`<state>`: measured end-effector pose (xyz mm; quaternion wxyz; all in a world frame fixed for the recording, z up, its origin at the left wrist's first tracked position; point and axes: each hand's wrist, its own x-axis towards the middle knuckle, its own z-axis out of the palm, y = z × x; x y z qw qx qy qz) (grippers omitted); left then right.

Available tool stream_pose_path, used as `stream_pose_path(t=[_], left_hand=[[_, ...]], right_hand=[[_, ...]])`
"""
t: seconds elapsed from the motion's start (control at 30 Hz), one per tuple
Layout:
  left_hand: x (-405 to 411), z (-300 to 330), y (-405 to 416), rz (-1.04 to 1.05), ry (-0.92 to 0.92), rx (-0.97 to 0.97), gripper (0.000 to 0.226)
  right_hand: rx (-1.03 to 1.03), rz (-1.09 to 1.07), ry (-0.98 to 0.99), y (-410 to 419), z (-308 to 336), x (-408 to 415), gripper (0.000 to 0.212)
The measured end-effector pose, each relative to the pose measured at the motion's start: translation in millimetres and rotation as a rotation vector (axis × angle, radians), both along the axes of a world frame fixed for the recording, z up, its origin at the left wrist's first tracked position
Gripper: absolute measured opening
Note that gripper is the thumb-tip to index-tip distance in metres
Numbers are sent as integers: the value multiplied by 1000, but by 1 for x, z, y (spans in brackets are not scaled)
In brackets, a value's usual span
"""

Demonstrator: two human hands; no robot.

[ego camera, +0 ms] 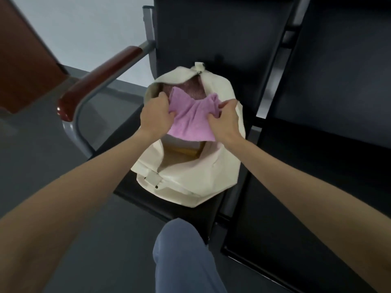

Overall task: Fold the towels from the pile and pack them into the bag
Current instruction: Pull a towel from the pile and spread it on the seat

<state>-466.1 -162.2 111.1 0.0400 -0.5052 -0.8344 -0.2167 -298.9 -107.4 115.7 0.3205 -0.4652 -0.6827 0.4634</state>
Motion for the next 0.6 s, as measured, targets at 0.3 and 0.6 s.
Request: stream_pose_path(t=[0.3,0.6], left_hand=[[-48,-32,20,118,400,-144,3],[-68,-59,27,139,452,-227,29]], right_hand=[[158,63,-267,17,-46,-72,30],[688,99,-785,-3,-53,-71,60]])
